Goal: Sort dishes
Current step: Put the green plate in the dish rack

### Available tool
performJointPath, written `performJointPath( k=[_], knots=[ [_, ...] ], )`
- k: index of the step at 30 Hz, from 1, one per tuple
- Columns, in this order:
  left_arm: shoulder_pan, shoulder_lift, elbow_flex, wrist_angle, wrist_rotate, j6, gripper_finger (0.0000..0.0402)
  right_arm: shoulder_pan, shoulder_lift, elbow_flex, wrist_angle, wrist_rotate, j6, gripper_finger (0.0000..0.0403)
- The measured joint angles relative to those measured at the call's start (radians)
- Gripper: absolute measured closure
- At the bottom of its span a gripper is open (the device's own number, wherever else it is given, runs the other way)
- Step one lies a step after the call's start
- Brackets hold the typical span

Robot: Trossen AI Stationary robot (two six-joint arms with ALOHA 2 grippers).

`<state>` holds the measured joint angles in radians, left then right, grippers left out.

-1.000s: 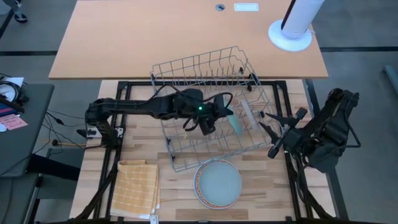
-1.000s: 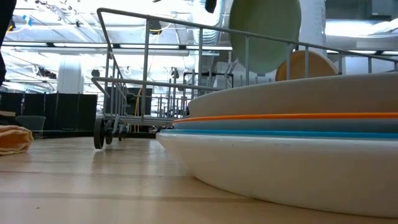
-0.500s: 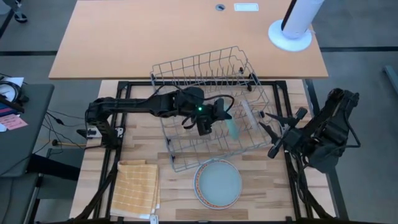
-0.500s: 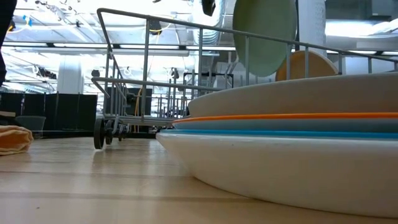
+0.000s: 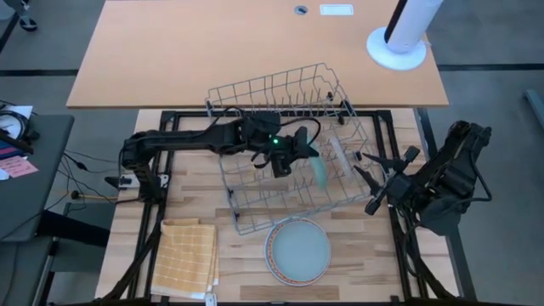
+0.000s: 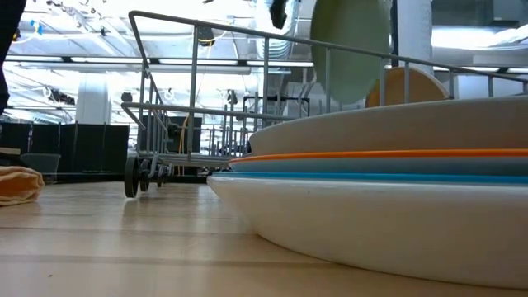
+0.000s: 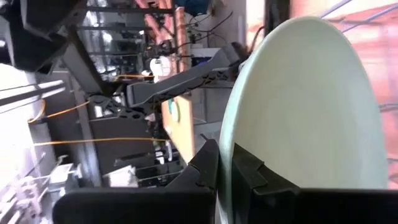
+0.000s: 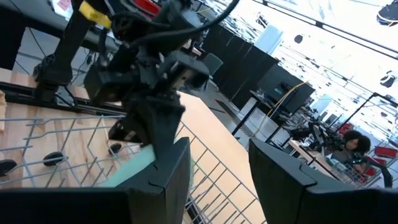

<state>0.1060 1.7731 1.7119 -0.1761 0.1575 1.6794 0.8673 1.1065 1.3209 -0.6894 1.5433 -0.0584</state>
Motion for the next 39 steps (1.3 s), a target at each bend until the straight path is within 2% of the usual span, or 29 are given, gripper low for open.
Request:
performJointPath(
  k=[6, 13, 22, 30, 39],
  knots=[
    [0.014, 0.048, 0.000, 0.001, 0.009, 0.025, 0.0399, 0.000, 0.000, 0.000, -0.002, 0.001, -0.002, 0.0237],
    [0.012, 0.045, 0.000, 0.018, 0.003, 0.010, 0.0399, 0.002, 0.000, 0.000, -0.006, 0.001, -0.002, 0.0237],
    [0.015, 0.046, 0.000, -0.098, -0.008, -0.053, 0.0397, 0.002, 0.000, 0.000, -0.014, 0.001, 0.006, 0.0237],
    [0.014, 0.046, 0.000, -0.191, -0.013, -0.119, 0.0369, 0.000, 0.000, 0.000, -0.014, 0.001, 0.006, 0.0237],
    [0.004, 0.046, 0.000, -0.196, -0.011, -0.202, 0.0347, 0.000, 0.000, 0.000, -0.013, 0.002, 0.006, 0.0237]
  ],
)
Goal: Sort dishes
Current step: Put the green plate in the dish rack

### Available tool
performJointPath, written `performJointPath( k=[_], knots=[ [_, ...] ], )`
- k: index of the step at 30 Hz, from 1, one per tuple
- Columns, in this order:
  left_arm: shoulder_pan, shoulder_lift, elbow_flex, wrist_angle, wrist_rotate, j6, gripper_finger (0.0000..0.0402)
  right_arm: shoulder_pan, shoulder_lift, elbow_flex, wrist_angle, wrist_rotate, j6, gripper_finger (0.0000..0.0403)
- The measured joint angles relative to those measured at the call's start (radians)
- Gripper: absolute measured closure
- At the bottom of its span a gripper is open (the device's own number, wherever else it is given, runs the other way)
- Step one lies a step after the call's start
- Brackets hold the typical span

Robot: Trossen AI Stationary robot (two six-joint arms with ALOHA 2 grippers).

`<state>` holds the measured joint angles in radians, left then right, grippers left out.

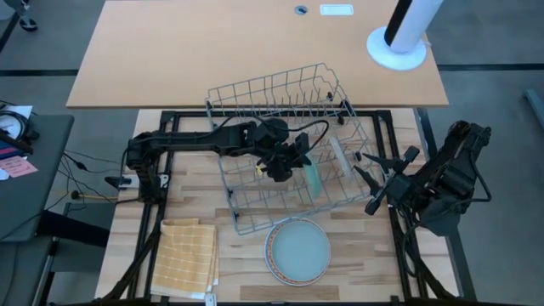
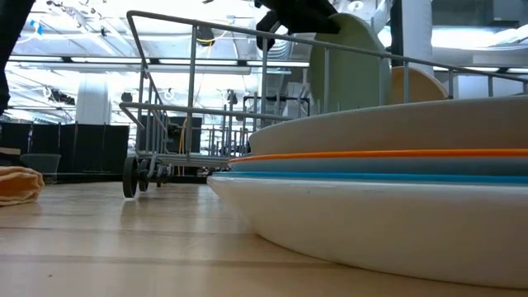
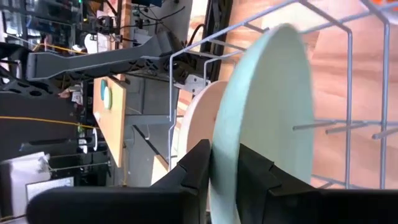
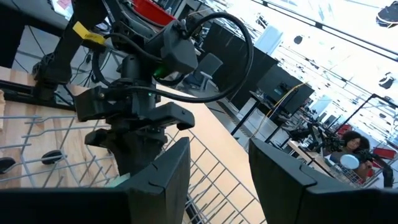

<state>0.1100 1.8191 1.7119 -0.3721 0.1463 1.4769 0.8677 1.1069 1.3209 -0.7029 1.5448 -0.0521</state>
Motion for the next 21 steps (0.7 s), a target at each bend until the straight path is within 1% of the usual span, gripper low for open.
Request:
performJointPath(
  k=[5, 10, 15, 21],
  knots=[
    [-0.009, 0.001, 0.000, -0.022, 0.003, 0.018, 0.0335, 0.000, 0.000, 0.000, 0.000, 0.000, 0.000, 0.0237],
    [-0.009, 0.001, 0.000, -0.033, 0.003, -0.023, 0.0324, 0.000, 0.000, 0.000, 0.000, 0.000, 0.000, 0.0237],
    [-0.008, 0.001, 0.000, -0.042, -0.054, -0.044, 0.0317, 0.000, 0.000, 0.000, 0.000, 0.000, 0.000, 0.0237],
    [-0.008, 0.001, 0.000, -0.077, -0.062, -0.048, 0.0320, 0.000, 0.000, 0.000, 0.000, 0.000, 0.002, 0.0237]
  ],
)
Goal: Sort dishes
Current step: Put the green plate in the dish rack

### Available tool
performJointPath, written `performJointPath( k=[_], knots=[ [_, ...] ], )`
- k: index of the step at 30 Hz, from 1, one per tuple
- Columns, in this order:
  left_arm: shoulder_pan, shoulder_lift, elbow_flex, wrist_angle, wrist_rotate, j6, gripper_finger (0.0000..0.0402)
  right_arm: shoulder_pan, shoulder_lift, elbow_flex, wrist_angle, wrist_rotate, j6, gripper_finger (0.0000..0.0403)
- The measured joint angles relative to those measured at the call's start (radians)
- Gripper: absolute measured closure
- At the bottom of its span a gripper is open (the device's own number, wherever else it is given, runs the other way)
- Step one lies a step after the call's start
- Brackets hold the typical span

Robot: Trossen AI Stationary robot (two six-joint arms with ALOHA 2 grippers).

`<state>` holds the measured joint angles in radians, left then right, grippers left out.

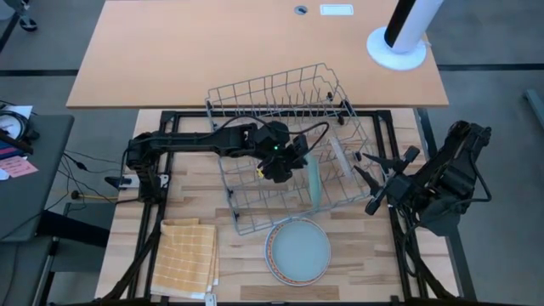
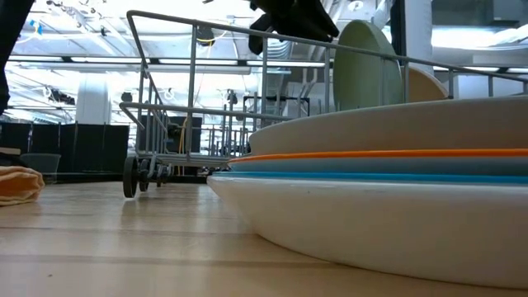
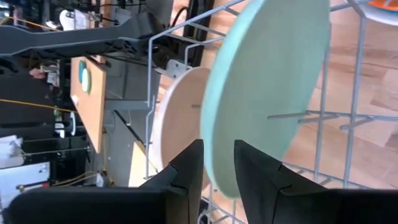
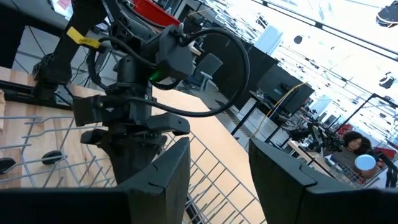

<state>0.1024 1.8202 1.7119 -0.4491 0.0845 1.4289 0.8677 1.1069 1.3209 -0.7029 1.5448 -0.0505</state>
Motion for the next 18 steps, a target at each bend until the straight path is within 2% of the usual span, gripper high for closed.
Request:
performJointPath(
  k=[11, 18],
  knots=[
    [0.000, 0.000, 0.000, -0.005, 0.007, 0.021, 0.0362, 0.000, 0.000, 0.000, 0.000, 0.000, 0.000, 0.0237],
    [-0.006, 0.030, 0.000, 0.052, 0.004, 0.069, 0.0337, 0.000, 0.000, 0.000, 0.000, 0.000, -0.001, 0.0237]
  ],
)
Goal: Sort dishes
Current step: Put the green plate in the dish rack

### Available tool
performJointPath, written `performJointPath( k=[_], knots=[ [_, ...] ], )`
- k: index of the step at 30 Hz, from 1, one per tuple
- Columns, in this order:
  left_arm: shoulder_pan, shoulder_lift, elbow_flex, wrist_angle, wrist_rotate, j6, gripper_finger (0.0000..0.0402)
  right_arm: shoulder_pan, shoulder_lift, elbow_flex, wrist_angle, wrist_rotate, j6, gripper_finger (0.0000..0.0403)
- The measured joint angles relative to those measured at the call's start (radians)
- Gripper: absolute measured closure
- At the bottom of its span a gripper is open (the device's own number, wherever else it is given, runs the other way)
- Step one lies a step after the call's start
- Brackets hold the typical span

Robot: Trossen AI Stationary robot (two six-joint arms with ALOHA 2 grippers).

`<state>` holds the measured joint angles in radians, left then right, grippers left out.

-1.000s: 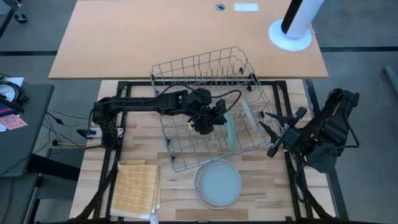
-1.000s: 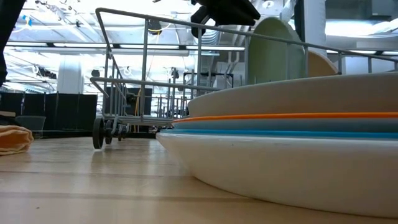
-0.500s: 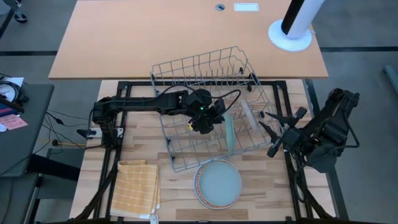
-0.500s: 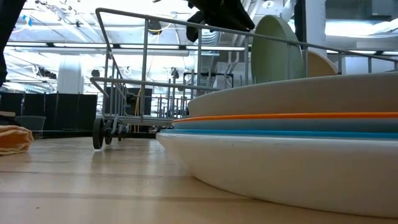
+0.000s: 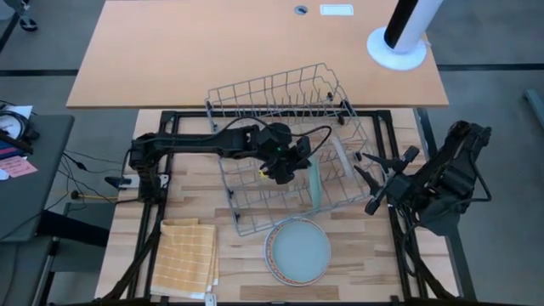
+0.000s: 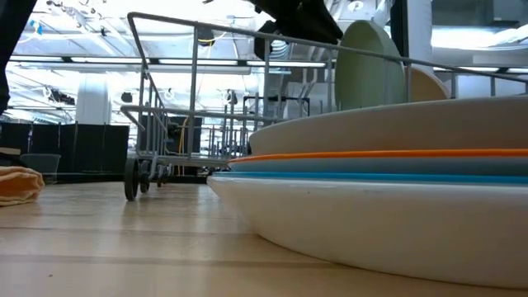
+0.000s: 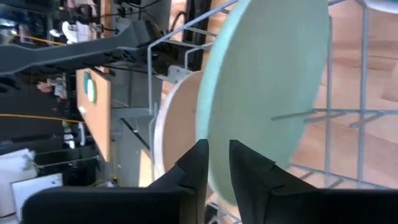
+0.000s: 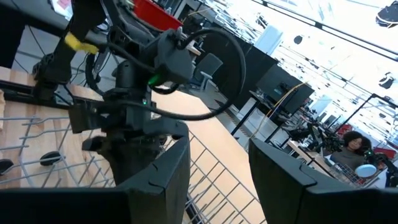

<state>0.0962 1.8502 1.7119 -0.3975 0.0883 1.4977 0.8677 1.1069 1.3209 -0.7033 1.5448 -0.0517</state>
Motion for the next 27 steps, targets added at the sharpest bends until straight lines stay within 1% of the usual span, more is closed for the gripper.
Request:
performJointPath(
  k=[2, 8, 12, 16, 21, 23, 25, 27],
  knots=[
    [-0.001, 0.015, 0.000, 0.052, -0.005, 0.000, 0.0321, 0.000, 0.000, 0.000, 0.001, 0.000, 0.000, 0.0237],
    [-0.004, 0.015, 0.000, 0.066, -0.010, 0.009, 0.0270, 0.000, 0.000, 0.000, 0.000, 0.000, 0.000, 0.0237],
    [-0.004, 0.017, 0.000, 0.041, -0.010, 0.008, 0.0266, 0.000, 0.000, 0.000, 0.000, 0.000, 0.000, 0.0237],
    [-0.003, 0.039, 0.002, 0.056, -0.008, 0.005, 0.0291, 0.000, 0.000, 0.000, 0.000, 0.000, 0.000, 0.0237],
    [-0.001, 0.060, 0.002, 0.061, -0.019, 0.021, 0.0359, 0.000, 0.000, 0.000, 0.000, 0.001, 0.000, 0.0237],
    [-0.002, 0.063, 0.003, 0.073, -0.043, 0.019, 0.0384, 0.000, 0.000, 0.000, -0.001, 0.002, 0.000, 0.0237],
    [-0.002, 0.061, 0.003, 0.072, -0.061, 0.006, 0.0392, 0.000, 0.000, 0.000, 0.000, 0.002, 0.000, 0.0237],
    [-0.003, 0.058, 0.002, 0.075, -0.078, 0.003, 0.0386, 0.000, 0.000, 0.000, 0.000, 0.002, 0.000, 0.0237]
  ],
)
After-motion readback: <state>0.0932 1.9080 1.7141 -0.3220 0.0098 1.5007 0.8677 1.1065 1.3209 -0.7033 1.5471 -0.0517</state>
